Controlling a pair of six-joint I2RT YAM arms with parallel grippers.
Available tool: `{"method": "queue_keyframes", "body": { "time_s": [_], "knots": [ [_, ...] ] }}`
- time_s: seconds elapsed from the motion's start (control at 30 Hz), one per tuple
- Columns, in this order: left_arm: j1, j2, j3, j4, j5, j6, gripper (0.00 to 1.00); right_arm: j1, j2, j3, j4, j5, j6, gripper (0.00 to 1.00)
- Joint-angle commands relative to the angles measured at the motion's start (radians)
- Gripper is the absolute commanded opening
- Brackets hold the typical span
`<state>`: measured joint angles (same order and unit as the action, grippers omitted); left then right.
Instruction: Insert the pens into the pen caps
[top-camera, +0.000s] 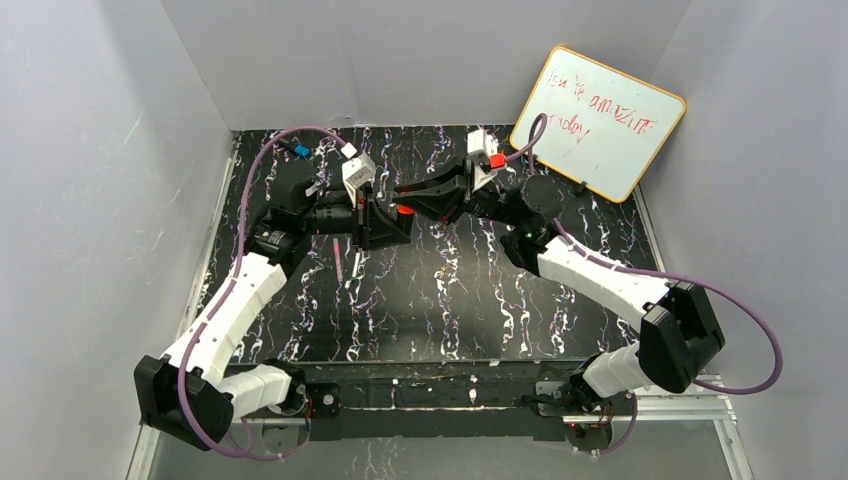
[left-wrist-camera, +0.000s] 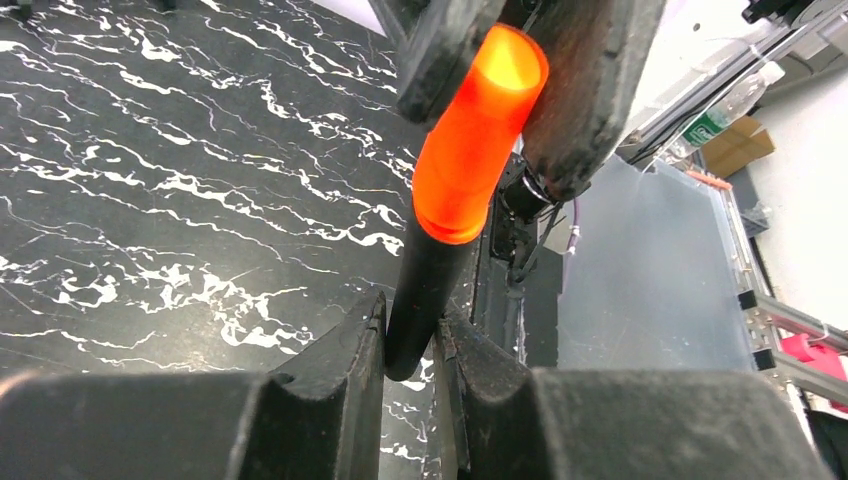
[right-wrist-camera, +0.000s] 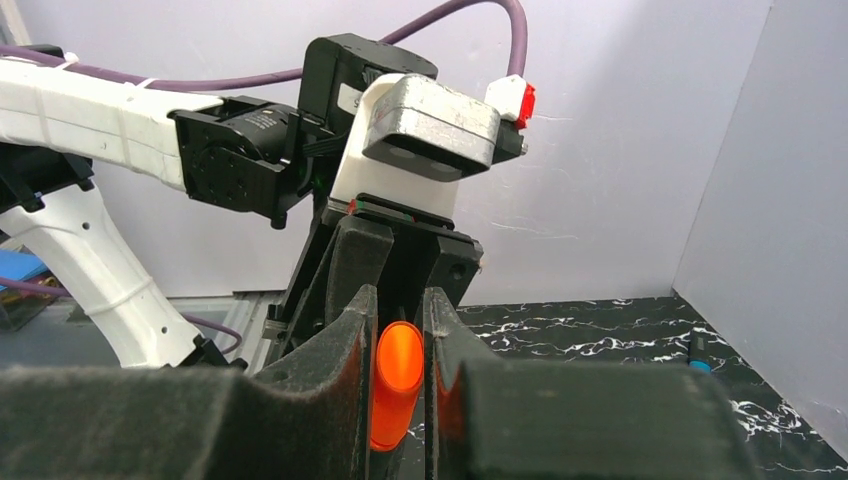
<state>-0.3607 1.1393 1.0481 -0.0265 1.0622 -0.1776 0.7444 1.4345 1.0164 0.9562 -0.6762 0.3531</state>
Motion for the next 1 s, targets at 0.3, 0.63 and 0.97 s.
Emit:
{"method": "queue_keyframes", "body": {
  "time_s": [0.3,0.63,0.97],
  "knots": [
    [0.022,-0.27,-0.016,0.412,-0.122,0.067,0.0,0.12,0.142,-0.087,-0.707,-0.416,-0.106,0.01],
    [0.021,-0.379,-0.192,0.444,-0.197,0.038,0.0,0.12,0.156,-0.03,-0.821,-0.434,-0.144,0.01],
    [0.022,-0.365,-0.291,0.677,-0.261,-0.068,0.0,0.121,0.174,-0.06,-0.733,-0.458,-0.077,0.01]
  ]
}}
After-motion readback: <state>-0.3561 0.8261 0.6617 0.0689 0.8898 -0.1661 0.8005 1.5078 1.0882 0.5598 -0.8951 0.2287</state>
